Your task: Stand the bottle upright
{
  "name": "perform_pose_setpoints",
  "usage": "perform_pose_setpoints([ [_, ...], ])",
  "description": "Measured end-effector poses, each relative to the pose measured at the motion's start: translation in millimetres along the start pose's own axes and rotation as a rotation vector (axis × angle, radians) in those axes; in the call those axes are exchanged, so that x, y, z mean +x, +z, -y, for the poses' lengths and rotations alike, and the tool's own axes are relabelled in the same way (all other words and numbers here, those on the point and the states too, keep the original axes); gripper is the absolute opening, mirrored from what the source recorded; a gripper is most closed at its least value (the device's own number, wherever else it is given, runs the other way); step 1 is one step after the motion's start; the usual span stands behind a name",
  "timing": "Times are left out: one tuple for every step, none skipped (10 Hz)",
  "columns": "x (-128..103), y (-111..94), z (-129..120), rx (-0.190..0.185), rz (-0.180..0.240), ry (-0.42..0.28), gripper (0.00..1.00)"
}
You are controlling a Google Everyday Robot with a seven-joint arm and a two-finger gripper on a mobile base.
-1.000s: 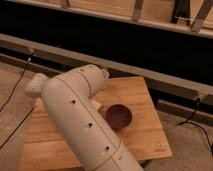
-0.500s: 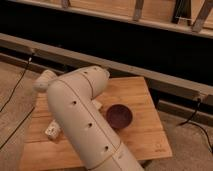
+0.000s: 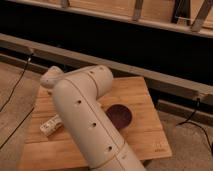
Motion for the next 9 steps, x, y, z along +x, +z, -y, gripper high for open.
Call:
perform_pose_setpoints([
  [-2.4, -6.0, 6.4, -0.011, 0.007, 0.019, 0.78],
  [-4.3, -16.7, 13.2, -0.041, 0.011, 0.050, 0.78],
  [-4.2, -30.3, 17.9, -0.082, 0.012, 0.087, 0.78],
  [-0.8, -40.4, 16.1, -0.119, 0.003, 0.113, 0.78],
  [5.5, -56.9, 14.7, -0.178, -0.010, 0.162, 0.78],
  [12.1, -68.1, 13.1, -0.227, -0.025, 0.207, 0.78],
  [19.4, -78.1, 9.5, -0.284, -0.043, 0.261, 0.78],
  [25.8, -86.2, 6.6, -0.339, -0.062, 0.318, 0.78],
  [34.1, -96.0, -1.9, -0.434, -0.091, 0.414, 0.78],
])
